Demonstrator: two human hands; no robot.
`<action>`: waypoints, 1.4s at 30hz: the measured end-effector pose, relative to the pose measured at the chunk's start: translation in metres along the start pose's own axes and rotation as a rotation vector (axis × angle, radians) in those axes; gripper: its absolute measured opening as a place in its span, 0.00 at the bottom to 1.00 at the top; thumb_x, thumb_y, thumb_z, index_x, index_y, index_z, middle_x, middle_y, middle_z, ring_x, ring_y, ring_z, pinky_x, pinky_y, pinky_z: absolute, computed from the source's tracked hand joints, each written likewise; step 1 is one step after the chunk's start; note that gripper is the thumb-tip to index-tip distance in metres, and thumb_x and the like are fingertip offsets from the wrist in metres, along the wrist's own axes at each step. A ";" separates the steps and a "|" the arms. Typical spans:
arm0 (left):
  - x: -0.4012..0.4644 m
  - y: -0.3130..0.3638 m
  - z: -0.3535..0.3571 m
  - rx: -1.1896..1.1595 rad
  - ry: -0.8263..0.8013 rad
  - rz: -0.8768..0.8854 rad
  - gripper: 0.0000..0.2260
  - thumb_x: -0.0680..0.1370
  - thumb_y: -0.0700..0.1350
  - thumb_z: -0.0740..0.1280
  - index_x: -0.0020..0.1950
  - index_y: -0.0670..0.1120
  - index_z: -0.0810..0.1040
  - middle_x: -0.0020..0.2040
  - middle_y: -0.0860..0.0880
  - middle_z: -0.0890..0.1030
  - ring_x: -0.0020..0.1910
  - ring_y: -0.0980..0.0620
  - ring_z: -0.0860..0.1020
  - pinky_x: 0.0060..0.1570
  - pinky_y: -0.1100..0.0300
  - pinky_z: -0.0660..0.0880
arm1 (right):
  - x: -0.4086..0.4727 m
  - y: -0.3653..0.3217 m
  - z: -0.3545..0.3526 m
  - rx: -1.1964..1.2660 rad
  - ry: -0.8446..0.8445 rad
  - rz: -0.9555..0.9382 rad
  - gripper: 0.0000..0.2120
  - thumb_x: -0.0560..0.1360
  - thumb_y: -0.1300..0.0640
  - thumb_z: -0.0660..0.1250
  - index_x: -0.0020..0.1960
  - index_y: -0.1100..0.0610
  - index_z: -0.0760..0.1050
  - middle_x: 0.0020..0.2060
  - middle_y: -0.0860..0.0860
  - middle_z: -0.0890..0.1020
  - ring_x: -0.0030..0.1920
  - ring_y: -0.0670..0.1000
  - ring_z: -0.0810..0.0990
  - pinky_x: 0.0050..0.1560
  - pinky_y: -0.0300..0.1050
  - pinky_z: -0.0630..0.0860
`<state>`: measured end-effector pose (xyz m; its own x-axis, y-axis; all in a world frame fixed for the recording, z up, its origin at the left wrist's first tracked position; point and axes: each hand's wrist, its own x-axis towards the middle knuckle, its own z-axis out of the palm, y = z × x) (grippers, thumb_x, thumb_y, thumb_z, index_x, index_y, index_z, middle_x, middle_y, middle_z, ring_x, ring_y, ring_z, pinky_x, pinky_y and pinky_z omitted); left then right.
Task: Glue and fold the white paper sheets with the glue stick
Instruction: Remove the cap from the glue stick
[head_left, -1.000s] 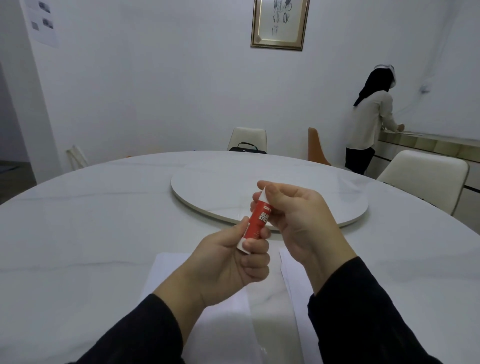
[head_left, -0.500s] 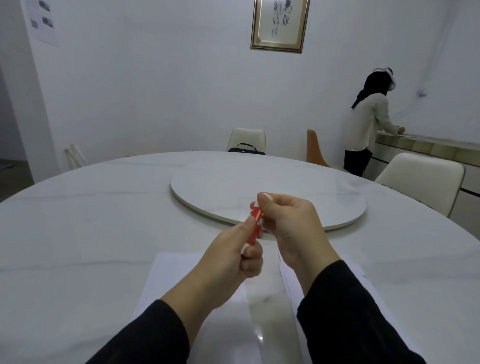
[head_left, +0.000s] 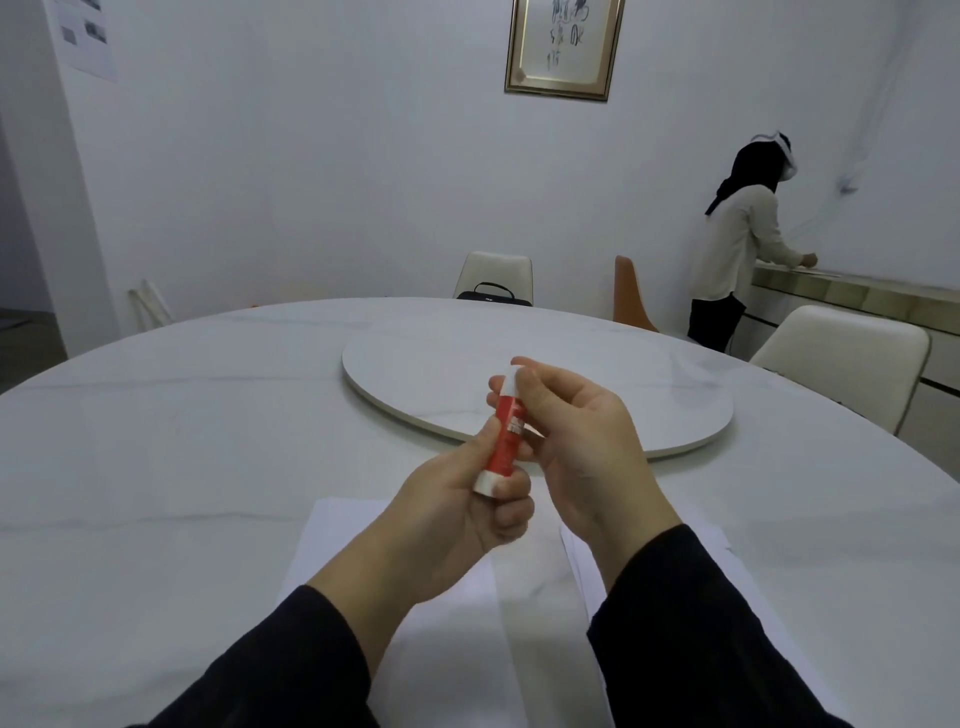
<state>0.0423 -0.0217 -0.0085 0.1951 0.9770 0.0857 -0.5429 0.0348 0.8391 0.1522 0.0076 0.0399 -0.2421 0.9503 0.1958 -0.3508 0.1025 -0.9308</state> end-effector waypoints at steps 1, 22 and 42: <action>0.000 -0.003 0.003 0.181 0.121 0.065 0.16 0.79 0.55 0.58 0.45 0.43 0.76 0.28 0.50 0.70 0.27 0.54 0.68 0.32 0.63 0.69 | 0.002 0.002 0.000 -0.074 0.063 -0.005 0.12 0.74 0.59 0.69 0.55 0.62 0.78 0.45 0.59 0.85 0.43 0.52 0.83 0.46 0.48 0.80; 0.007 -0.007 -0.006 -0.263 -0.351 -0.193 0.16 0.74 0.55 0.65 0.35 0.43 0.73 0.23 0.52 0.70 0.23 0.56 0.63 0.29 0.64 0.62 | 0.017 -0.001 -0.032 0.069 0.116 -0.097 0.05 0.78 0.61 0.63 0.51 0.58 0.76 0.44 0.55 0.83 0.43 0.48 0.83 0.47 0.39 0.81; 0.007 0.005 -0.013 -0.045 0.240 0.201 0.18 0.71 0.48 0.64 0.58 0.40 0.76 0.42 0.46 0.83 0.34 0.50 0.80 0.40 0.58 0.79 | 0.040 0.086 -0.042 -1.002 0.220 -0.076 0.10 0.74 0.67 0.64 0.49 0.56 0.81 0.43 0.50 0.79 0.42 0.46 0.76 0.41 0.35 0.70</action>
<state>0.0304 -0.0117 -0.0101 -0.1151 0.9869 0.1132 -0.5877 -0.1595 0.7932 0.1505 0.0668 -0.0458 -0.0447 0.9536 0.2979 0.5820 0.2672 -0.7680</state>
